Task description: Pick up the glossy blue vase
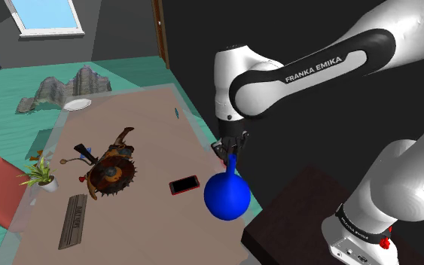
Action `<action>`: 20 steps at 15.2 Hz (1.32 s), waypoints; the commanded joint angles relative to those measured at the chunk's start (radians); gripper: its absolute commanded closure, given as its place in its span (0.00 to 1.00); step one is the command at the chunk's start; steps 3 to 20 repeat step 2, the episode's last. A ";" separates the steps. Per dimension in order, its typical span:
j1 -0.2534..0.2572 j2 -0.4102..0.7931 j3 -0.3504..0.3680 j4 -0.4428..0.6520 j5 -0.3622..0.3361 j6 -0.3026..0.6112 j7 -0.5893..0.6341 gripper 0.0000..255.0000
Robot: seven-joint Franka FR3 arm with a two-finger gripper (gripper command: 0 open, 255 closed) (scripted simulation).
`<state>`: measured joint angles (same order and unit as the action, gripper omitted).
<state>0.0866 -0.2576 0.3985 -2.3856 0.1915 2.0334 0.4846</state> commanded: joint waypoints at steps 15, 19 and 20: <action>-0.002 -0.009 -0.004 0.011 0.000 -0.019 -0.003 1.00; -0.002 -0.009 -0.004 0.011 0.000 -0.019 -0.003 1.00; -0.002 -0.009 -0.004 0.011 0.000 -0.019 -0.003 1.00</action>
